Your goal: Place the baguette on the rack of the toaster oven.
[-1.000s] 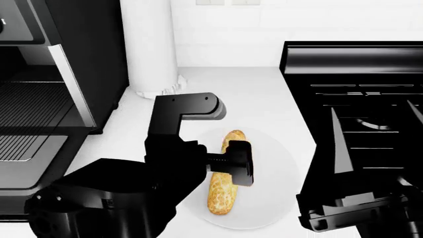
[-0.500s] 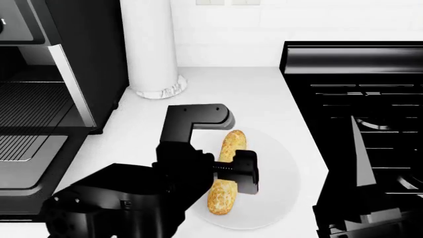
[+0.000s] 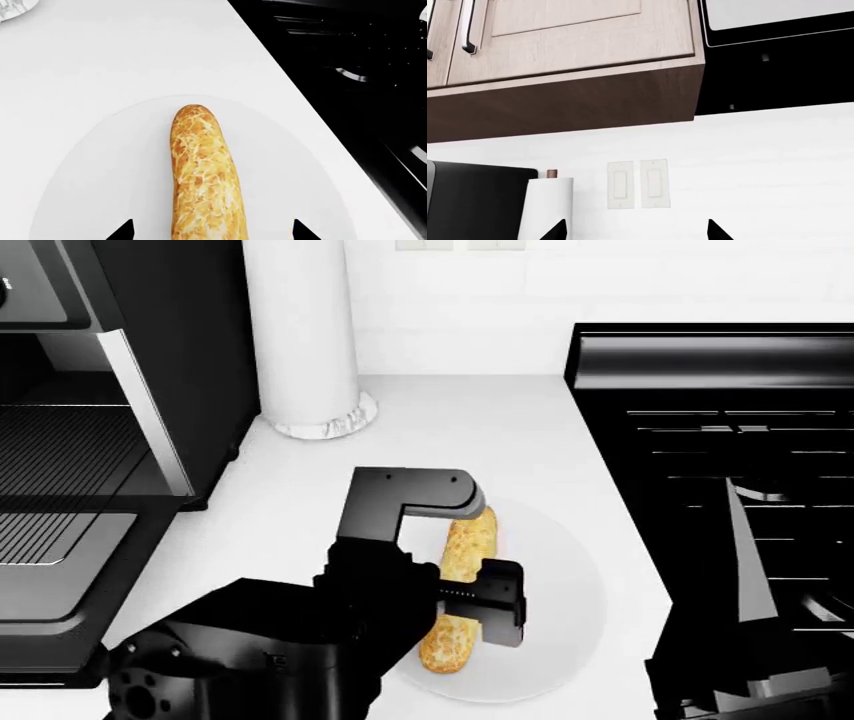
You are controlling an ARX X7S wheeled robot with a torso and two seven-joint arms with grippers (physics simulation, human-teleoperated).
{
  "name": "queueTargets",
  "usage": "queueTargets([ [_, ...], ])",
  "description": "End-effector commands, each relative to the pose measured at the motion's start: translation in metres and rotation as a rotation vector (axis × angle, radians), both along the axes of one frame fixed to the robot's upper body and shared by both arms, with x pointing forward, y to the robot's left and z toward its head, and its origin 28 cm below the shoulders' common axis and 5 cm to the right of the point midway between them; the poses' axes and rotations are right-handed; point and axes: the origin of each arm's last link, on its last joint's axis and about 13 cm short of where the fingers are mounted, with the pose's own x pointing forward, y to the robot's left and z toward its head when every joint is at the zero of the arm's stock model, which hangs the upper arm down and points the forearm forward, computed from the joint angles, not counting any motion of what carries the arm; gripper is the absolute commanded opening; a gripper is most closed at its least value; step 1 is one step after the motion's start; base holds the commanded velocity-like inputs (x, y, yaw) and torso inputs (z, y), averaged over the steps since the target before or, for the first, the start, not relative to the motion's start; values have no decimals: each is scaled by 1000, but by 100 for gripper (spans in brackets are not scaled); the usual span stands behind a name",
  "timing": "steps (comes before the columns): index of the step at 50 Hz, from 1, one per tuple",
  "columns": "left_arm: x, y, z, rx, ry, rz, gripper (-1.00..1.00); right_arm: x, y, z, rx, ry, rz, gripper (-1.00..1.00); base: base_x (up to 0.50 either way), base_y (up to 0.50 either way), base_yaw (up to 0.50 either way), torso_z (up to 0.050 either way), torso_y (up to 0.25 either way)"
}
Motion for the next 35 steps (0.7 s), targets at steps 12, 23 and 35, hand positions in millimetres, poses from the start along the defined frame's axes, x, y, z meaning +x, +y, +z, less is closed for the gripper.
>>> queueTargets([
  [12,1,-3,-12,28,19,-12,100,-13,-10,-4,3,5,-6,100,0,0,0,0,0],
  [23,5,-4,-19,39,38,-12,100,-5,-6,-6,5,10,-7,100,0,0,0,0,0],
  [35,7,-4,-22,45,44,-13,100,-5,-6,-19,5,11,-9,100,0,0,0,0,0],
])
